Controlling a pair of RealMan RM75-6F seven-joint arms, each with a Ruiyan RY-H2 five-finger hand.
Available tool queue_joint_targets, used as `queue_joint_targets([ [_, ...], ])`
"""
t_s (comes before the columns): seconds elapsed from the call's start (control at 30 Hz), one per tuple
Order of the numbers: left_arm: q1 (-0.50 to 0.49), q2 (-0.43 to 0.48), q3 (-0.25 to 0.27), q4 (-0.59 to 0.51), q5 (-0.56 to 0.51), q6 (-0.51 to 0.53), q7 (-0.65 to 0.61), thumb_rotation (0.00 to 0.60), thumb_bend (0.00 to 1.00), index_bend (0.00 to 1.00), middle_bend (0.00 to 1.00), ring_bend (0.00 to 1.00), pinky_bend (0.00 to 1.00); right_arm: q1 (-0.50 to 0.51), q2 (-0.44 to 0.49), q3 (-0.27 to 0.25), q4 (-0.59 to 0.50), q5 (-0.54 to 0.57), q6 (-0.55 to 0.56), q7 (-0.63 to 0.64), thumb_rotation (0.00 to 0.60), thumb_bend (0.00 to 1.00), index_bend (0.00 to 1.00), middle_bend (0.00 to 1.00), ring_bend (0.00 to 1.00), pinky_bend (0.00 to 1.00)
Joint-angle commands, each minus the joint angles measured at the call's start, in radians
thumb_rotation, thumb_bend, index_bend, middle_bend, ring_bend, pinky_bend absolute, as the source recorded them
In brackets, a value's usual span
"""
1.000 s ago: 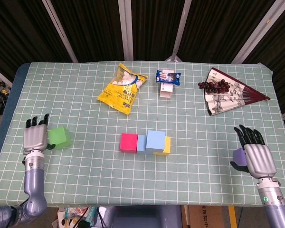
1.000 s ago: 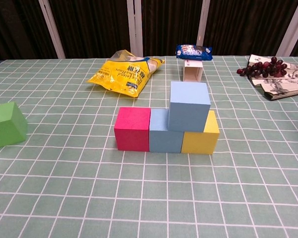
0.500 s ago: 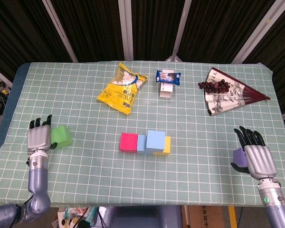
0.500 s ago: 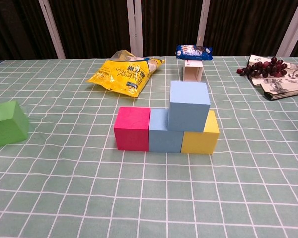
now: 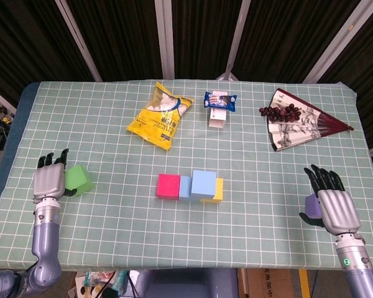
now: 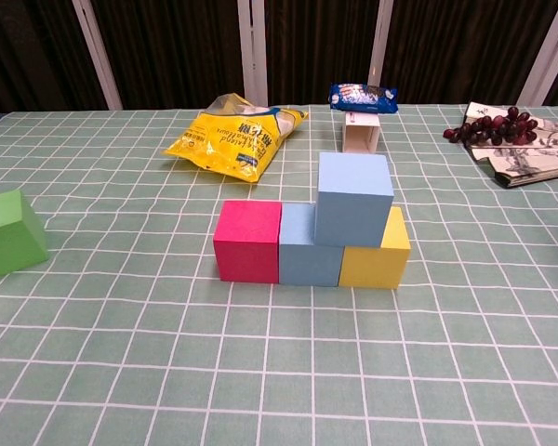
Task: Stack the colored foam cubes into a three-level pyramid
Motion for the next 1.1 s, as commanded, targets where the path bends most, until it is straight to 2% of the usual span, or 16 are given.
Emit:
queue_joint_targets([
  [0.03,0.003,0.011,0.003,-0.016,0.009,0.007,-0.007,0.6,0.07,0.0,0.26,0.07,0.08,-0.003,-0.001,0.004,0.0,-0.002,-0.002,0.001,0.6,0.19,0.0,0.0,0.0,0.0],
  [0.6,-0.008,-0.014,0.015,0.023,-0.039,-0.009,-0.004,0.6,0.07,0.0,0.22,0.07,0.08,-0.019,-0.002,0.023,-0.003,-0.005,-0.022,0.001,0.6,0.2,0.0,0.0,0.0,0.0],
  [1.1,-0.02,-0.044,0.015,0.094,-0.082,-0.039,-0.01,0.6,0.08,0.0,0.24,0.07,0.08,-0.027,-0.004,0.035,-0.003,0.005,-0.042,0.0,0.6,0.2,0.0,0.0,0.0,0.0],
])
